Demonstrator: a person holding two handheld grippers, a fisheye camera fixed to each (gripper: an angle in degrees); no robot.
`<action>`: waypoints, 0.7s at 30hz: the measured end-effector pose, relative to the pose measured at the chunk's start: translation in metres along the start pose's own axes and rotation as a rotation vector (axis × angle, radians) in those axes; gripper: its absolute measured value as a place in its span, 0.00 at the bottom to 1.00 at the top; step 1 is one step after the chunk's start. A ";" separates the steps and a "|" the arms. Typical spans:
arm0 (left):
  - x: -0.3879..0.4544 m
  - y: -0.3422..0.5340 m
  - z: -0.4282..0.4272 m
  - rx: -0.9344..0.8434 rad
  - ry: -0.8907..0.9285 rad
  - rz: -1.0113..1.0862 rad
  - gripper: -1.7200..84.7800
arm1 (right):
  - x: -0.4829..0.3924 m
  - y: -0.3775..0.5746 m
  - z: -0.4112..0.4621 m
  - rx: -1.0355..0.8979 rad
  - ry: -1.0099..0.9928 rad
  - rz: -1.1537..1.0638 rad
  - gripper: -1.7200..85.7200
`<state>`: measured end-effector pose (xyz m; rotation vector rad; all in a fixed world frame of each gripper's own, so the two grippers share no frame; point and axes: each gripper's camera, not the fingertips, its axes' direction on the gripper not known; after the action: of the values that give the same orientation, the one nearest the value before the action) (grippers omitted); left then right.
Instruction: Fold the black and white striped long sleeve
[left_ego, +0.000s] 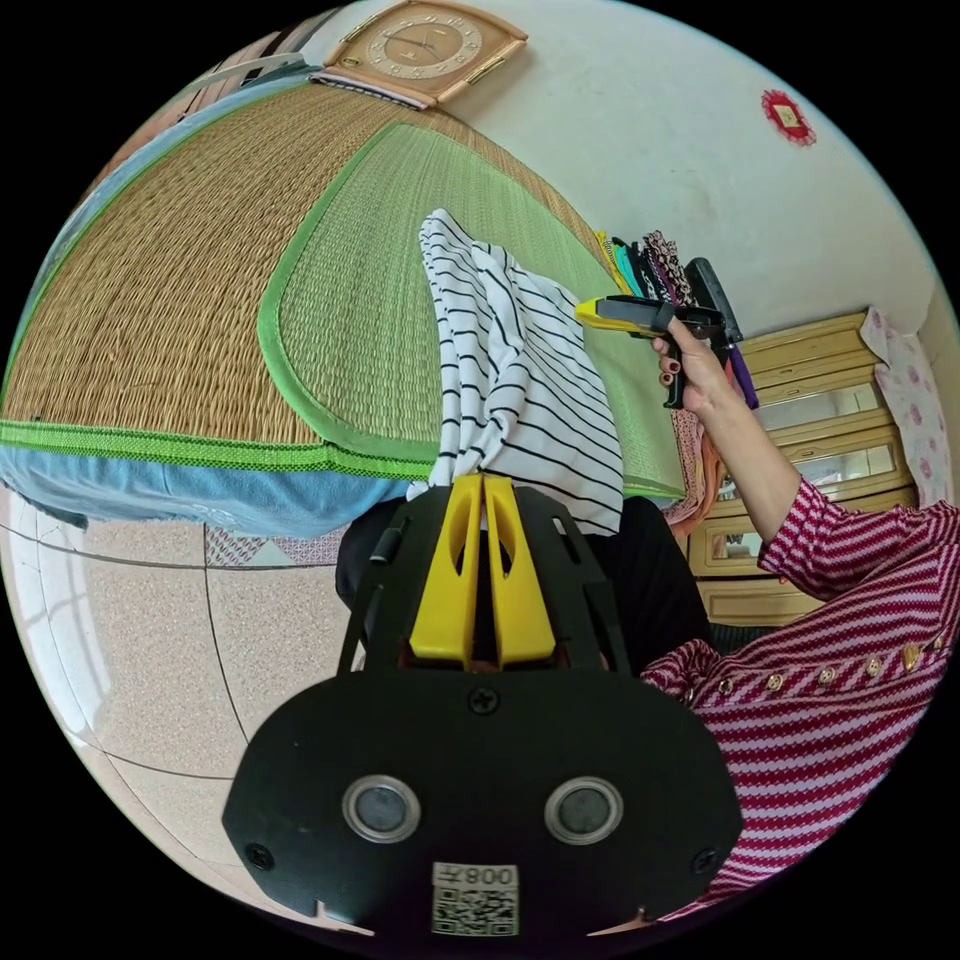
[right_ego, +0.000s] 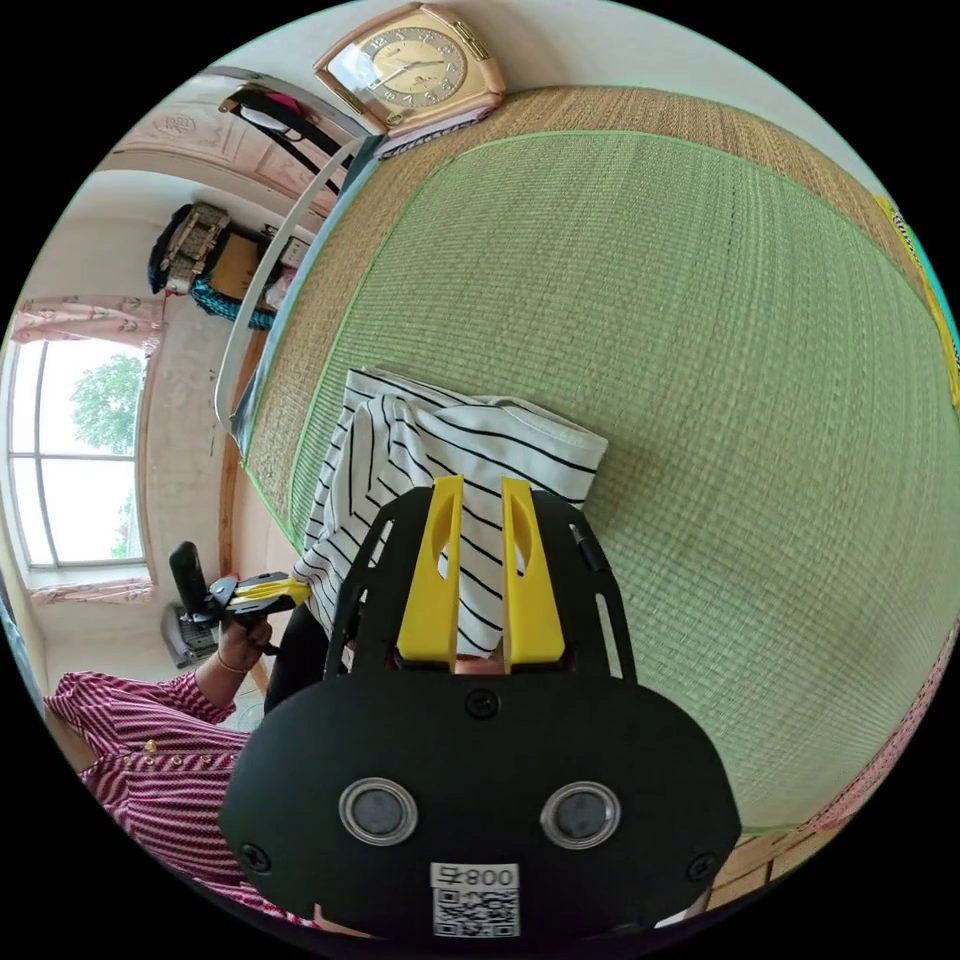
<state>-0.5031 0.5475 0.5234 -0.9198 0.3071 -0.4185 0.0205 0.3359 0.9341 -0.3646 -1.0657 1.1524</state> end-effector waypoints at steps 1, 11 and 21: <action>0.000 -0.001 0.000 -0.005 -0.003 0.000 0.02 | -0.001 -0.002 0.001 -0.003 0.023 0.000 0.09; 0.000 0.004 -0.004 -0.018 -0.020 -0.025 0.02 | 0.026 -0.023 -0.002 -0.016 0.018 0.085 0.02; 0.037 -0.013 -0.015 0.046 0.031 0.095 0.02 | -0.027 -0.025 -0.024 0.033 -0.064 -0.035 0.02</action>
<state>-0.4799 0.5124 0.5220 -0.8514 0.3668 -0.3516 0.0541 0.3083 0.9265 -0.2835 -1.1030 1.1551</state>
